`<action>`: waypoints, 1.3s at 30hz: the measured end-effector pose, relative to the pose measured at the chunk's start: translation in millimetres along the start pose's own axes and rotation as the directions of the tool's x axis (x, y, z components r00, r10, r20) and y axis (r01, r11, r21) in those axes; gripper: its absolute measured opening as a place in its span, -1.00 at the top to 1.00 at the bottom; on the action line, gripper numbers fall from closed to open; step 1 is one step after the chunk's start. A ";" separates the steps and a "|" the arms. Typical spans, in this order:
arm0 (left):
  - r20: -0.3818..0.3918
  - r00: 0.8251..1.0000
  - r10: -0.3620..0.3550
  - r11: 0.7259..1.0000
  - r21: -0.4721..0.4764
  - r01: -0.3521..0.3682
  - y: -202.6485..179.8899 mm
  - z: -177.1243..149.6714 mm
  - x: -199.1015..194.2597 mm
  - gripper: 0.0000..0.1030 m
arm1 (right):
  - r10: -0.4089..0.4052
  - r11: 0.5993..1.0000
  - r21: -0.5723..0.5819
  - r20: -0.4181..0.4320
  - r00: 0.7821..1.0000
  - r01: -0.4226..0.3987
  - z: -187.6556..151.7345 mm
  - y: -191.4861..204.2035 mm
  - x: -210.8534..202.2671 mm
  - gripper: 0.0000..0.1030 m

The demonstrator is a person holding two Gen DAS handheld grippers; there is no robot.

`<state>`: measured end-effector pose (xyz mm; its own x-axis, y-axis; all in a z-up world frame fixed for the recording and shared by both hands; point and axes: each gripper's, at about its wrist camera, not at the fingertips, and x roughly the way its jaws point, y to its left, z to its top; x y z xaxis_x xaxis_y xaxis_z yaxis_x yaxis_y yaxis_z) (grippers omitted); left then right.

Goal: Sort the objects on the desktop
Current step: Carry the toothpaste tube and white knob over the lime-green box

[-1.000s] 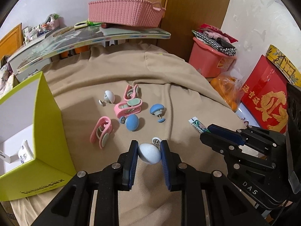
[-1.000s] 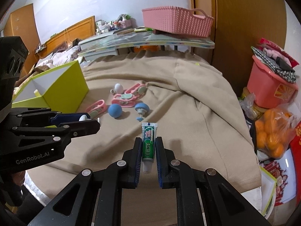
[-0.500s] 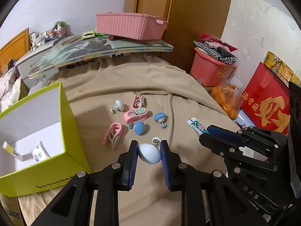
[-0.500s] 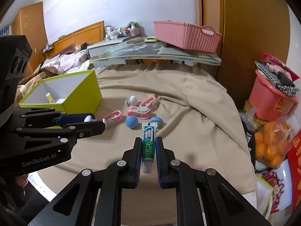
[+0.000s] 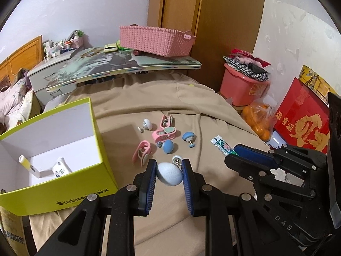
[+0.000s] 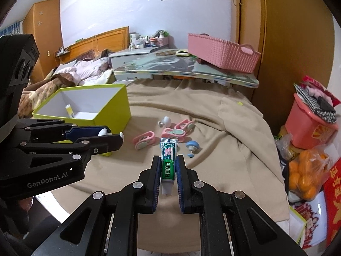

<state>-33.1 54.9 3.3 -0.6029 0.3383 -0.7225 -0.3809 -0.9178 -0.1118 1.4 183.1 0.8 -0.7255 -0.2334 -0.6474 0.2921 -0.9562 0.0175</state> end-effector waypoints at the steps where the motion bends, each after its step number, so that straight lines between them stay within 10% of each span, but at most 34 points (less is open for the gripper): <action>1: 0.003 1.000 0.004 1.000 -0.003 -0.004 1.5 -0.7 -2.2 0.51 | 0.002 1.000 -0.004 0.001 1.000 -0.002 0.5 1.7 -0.6 0.72; 39: 0.065 0.990 0.127 0.983 -0.139 -0.117 72.0 -26.3 -58.9 0.51 | 0.127 0.975 -0.187 0.011 0.992 -0.123 26.2 92.7 4.1 0.72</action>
<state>-6.6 -36.6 19.8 -0.6904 0.2318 -0.6853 -0.2065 -0.9710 -0.1204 9.3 88.9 19.7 -0.6895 -0.3548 -0.6315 0.4902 -0.8704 -0.0461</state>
